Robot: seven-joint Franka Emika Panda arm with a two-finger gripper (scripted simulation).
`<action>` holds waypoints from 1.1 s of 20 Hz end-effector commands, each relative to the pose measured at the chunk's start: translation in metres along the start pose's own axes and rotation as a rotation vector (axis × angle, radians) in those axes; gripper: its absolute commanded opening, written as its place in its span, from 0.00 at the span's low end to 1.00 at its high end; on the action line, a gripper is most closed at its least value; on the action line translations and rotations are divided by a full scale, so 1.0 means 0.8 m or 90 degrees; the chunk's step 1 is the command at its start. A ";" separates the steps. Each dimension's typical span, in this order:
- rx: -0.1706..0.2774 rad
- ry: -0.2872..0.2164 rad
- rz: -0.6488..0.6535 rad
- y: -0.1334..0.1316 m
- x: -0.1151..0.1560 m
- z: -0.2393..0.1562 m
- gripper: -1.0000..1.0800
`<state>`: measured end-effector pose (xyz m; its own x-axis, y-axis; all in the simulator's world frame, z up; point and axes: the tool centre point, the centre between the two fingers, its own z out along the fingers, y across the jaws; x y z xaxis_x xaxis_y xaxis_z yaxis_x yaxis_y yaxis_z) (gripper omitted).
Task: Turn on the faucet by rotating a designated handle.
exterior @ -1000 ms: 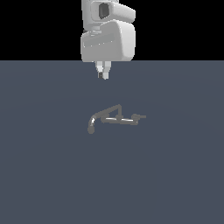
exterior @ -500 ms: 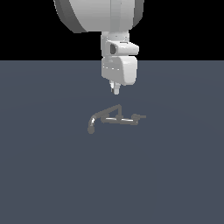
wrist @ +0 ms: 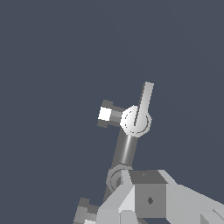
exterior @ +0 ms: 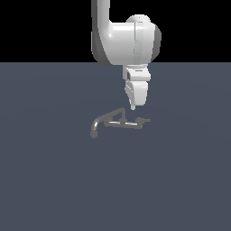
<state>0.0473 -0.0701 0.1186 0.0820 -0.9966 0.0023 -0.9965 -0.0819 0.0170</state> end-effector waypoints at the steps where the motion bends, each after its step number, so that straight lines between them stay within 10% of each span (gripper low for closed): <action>1: 0.003 0.001 0.048 -0.010 0.021 0.019 0.00; 22: 0.011 -0.003 0.185 -0.029 0.085 0.072 0.00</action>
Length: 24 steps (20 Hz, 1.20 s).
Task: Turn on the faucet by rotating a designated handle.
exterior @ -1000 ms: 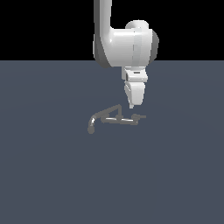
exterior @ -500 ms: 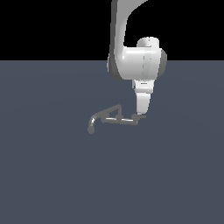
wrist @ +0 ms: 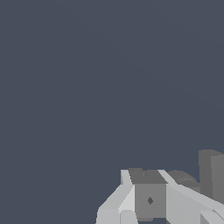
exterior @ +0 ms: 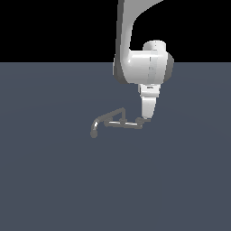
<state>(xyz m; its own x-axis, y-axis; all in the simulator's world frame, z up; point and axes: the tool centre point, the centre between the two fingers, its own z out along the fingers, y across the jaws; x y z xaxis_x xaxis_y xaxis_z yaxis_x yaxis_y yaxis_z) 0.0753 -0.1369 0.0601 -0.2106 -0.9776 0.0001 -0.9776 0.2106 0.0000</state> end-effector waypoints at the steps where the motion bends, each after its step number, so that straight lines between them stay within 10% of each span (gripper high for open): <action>1: 0.000 0.000 -0.002 0.000 -0.001 -0.001 0.00; 24: 0.001 0.000 -0.003 0.059 0.021 -0.001 0.00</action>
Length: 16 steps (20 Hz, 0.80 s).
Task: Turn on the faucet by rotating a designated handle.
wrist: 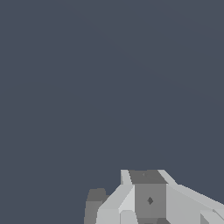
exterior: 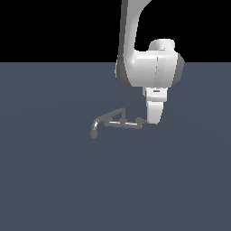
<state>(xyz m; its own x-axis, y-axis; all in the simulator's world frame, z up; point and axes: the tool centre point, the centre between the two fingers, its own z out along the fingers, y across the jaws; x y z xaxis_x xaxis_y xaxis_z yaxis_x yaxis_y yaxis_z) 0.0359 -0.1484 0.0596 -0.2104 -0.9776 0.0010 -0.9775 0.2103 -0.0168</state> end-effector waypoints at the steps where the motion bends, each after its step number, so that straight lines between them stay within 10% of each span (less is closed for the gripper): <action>1: -0.010 -0.001 -0.002 0.018 -0.003 -0.002 0.00; 16: -0.010 -0.001 -0.002 0.057 -0.035 -0.002 0.00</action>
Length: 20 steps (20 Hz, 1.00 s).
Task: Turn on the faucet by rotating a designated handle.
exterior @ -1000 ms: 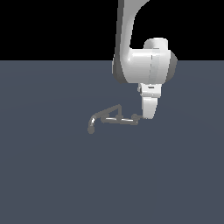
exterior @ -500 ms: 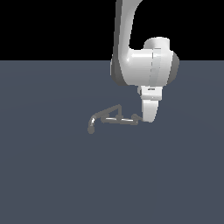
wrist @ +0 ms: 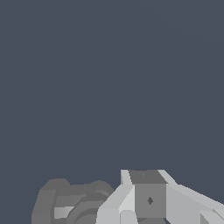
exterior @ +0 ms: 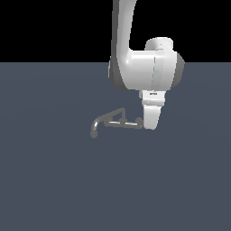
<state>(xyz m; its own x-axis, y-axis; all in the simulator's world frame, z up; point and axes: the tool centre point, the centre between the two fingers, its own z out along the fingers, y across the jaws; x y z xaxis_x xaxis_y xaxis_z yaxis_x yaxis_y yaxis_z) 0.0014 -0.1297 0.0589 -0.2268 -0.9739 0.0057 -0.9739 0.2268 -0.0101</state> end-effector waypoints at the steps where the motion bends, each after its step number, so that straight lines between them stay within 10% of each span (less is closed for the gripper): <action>1: -0.006 -0.004 -0.012 0.015 -0.024 -0.003 0.00; 11: -0.006 -0.004 -0.012 0.009 -0.068 -0.003 0.00; 12: -0.010 0.008 0.025 0.010 -0.014 -0.001 0.00; 20: -0.008 0.000 0.000 -0.015 -0.069 -0.002 0.00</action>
<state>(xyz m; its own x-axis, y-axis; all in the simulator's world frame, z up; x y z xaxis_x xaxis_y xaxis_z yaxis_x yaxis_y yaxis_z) 0.0055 -0.1141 0.0595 -0.2766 -0.9607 0.0237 -0.9606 0.2771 0.0231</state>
